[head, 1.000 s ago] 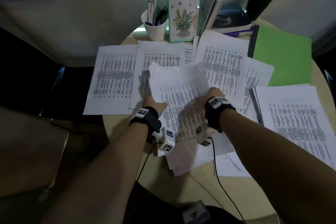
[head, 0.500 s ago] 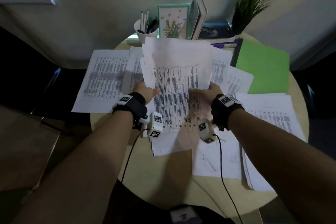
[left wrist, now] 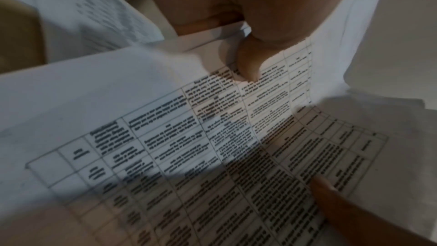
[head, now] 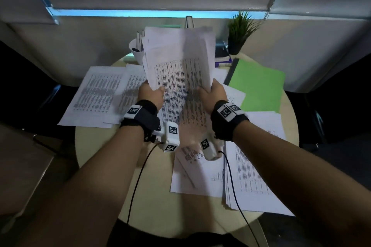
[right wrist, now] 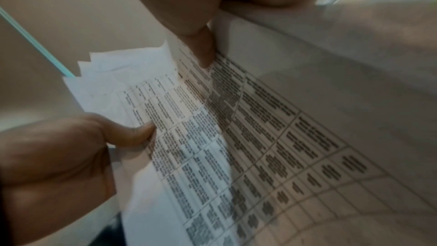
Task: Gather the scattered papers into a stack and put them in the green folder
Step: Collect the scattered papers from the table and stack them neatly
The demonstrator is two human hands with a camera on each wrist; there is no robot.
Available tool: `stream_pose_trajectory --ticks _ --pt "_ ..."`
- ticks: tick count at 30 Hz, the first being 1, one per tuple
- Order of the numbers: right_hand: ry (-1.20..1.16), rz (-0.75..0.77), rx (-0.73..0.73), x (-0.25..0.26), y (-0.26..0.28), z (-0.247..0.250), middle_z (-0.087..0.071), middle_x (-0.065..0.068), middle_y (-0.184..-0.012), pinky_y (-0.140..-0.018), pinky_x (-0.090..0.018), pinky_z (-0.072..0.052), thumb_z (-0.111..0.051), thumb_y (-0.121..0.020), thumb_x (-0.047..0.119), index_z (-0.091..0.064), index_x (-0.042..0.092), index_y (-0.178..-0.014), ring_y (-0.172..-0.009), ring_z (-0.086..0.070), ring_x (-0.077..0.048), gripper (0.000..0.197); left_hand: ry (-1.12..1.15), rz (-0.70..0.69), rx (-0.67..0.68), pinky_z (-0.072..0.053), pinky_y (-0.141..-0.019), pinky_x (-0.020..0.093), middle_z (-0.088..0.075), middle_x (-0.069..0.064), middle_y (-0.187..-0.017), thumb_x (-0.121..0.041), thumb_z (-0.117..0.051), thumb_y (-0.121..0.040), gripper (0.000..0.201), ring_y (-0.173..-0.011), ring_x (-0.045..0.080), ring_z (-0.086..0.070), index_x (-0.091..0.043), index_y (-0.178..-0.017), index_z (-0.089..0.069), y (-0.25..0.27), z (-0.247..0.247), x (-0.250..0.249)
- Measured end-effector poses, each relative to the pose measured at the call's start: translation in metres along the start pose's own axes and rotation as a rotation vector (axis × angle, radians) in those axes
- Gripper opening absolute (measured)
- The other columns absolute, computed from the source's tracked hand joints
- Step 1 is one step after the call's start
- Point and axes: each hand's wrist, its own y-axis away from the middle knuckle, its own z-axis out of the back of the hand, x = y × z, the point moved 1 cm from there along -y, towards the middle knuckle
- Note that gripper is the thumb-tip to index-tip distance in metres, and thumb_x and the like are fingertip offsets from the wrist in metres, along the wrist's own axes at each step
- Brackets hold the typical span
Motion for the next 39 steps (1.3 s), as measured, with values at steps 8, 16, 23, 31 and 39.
stream_pose_trajectory --ticks 8,16,23,31,39 --pt "-0.229 0.123 -0.123 0.020 0.005 0.016 -0.064 -0.001 -0.109 -0.088 -0.038 -0.052 -0.058 -0.093 0.023 -0.055 0.014 -0.123 -0.100 -0.061 -0.021 0.032 0.221 -0.144 -0.151 -0.042 -0.092 0.024 -0.064 0.005 -0.118 -0.008 -0.059 -0.093 0.030 -0.106 0.017 -0.058 -0.004 -0.122 -0.059 0.017 0.021 -0.044" --pt "-0.331 0.044 -0.020 0.006 0.016 0.015 -0.063 0.006 -0.096 -0.064 -0.017 -0.051 -0.077 -0.078 0.015 -0.055 0.020 -0.109 -0.087 -0.063 -0.013 0.039 0.201 -0.110 0.006 -0.052 -0.085 0.030 -0.070 -0.006 -0.102 -0.018 -0.078 -0.078 0.036 -0.096 0.011 -0.065 -0.016 -0.111 -0.064 0.024 0.028 -0.017" --pt "-0.230 0.088 -0.064 0.022 0.021 0.002 -0.061 -0.001 -0.099 -0.077 -0.027 -0.051 -0.066 -0.086 0.007 -0.058 0.008 -0.117 -0.089 -0.057 -0.018 0.032 0.229 -0.123 -0.046 -0.051 -0.089 0.024 -0.066 -0.002 -0.115 -0.013 -0.072 -0.084 0.041 -0.104 0.014 -0.062 -0.009 -0.122 -0.060 0.022 0.023 -0.018" --pt "-0.395 0.108 -0.097 0.036 0.020 0.009 -0.064 0.007 -0.093 -0.058 -0.008 -0.050 -0.081 -0.072 0.006 -0.056 0.014 -0.107 -0.082 -0.061 -0.002 0.044 0.341 -0.157 -0.167 -0.054 -0.082 0.023 -0.068 0.000 -0.106 -0.011 -0.079 -0.073 0.048 -0.096 0.010 -0.066 -0.010 -0.117 -0.059 0.012 0.043 -0.036" --pt "-0.235 0.045 -0.077 0.029 0.024 -0.005 -0.059 0.003 -0.103 -0.083 -0.028 -0.046 -0.060 -0.090 0.003 -0.054 0.010 -0.123 -0.094 -0.055 -0.014 0.034 0.124 -0.141 -0.057 -0.048 -0.092 0.021 -0.061 0.004 -0.119 -0.022 -0.062 -0.090 0.045 -0.101 0.013 -0.060 -0.010 -0.132 -0.047 0.005 0.034 -0.023"
